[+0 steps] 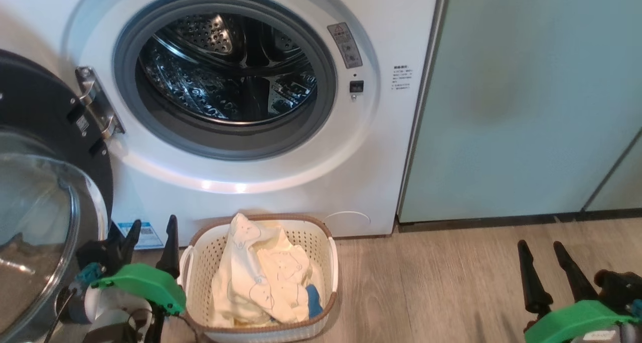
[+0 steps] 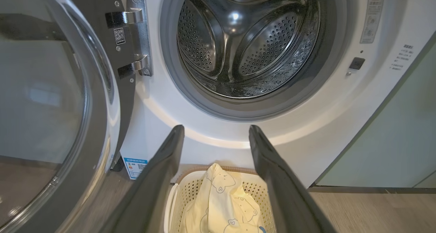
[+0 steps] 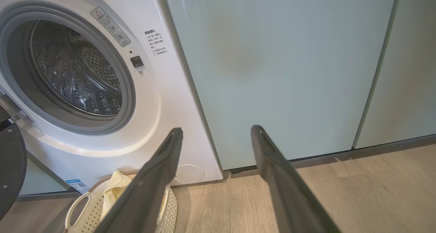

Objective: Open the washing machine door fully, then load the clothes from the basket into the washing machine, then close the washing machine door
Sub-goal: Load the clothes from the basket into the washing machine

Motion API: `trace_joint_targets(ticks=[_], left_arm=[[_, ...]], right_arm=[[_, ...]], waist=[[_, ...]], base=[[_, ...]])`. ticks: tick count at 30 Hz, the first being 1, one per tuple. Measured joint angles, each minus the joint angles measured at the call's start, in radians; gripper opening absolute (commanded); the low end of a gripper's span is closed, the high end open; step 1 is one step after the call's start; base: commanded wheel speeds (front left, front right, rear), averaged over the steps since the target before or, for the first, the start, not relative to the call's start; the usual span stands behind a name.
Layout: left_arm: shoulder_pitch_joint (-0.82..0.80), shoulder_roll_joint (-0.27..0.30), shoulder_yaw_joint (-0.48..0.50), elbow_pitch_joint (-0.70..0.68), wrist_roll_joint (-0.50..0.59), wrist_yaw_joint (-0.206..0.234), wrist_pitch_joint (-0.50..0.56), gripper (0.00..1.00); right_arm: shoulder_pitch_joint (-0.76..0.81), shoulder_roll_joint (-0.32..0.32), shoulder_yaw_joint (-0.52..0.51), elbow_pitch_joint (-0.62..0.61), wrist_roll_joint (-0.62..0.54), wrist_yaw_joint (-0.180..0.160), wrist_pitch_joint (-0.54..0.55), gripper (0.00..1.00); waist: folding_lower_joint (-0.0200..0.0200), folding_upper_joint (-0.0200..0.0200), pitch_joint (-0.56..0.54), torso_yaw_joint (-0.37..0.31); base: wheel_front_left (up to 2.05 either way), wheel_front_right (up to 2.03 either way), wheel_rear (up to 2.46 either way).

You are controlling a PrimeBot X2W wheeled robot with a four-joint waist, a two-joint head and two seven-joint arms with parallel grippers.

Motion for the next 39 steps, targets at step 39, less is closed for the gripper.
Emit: trace_joint_targets(ticks=[39], left_arm=[[0.001,-0.014,-0.058,0.172,-0.036,-0.006,0.017,1.00]], right_arm=[[-0.007,-0.002,0.052,-0.011,0.003,0.000,0.000,1.00]], waist=[[-0.0001,0.0000,0.027,-0.079]], base=[[0.12,-0.12,0.00]])
